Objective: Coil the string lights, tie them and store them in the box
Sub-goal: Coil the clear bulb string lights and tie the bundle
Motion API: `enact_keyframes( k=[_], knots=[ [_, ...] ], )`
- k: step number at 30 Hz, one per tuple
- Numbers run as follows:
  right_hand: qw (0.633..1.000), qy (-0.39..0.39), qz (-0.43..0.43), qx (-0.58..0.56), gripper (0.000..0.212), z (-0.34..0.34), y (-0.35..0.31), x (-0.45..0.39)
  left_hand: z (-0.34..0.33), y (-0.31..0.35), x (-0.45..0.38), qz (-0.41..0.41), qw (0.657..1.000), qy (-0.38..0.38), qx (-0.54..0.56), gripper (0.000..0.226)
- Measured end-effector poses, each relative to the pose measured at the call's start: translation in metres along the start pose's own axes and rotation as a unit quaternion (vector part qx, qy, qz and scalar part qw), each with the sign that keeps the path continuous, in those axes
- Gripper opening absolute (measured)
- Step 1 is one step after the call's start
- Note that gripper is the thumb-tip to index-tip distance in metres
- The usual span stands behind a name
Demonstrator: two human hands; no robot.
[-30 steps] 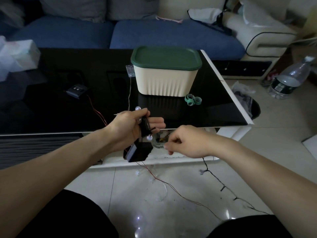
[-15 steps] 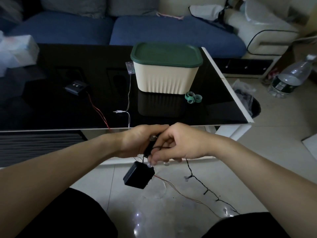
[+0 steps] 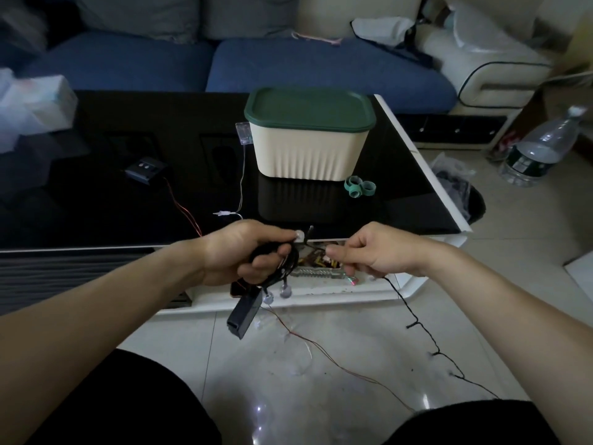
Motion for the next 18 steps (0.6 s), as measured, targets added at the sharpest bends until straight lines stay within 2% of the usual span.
enact_keyframes(
  k=[7, 12, 15, 18],
  knots=[
    [1.000, -0.014, 0.010, 0.026, 0.057, -0.026, -0.024, -0.004, -0.008, 0.002, 0.000, -0.069, 0.983, 0.049, 0.165, 0.024],
    [0.994, 0.007, 0.041, 0.105, 0.044, -0.037, -0.040, -0.003, -0.019, 0.004, -0.004, -0.097, 0.960, 0.017, 0.264, 0.055],
    [0.995, -0.026, 0.037, 0.093, 0.034, -0.040, -0.046, 0.003, -0.024, 0.002, -0.005, -0.100, 0.960, 0.016, 0.263, 0.061],
    [0.990, -0.044, 0.045, 0.130, 0.031, -0.043, -0.050, 0.009, -0.029, -0.003, -0.008, -0.103, 0.976, 0.022, 0.189, 0.042]
  ],
)
Point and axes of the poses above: each hand's wrist, its own x-axis away from the middle knuckle, its own z-axis out of the back of the hand, y = z × x, the point moved 2 cm from there along -x, towards the middle knuckle, and after that the axes turned 13 degrees about x, right-handed, at the moved point
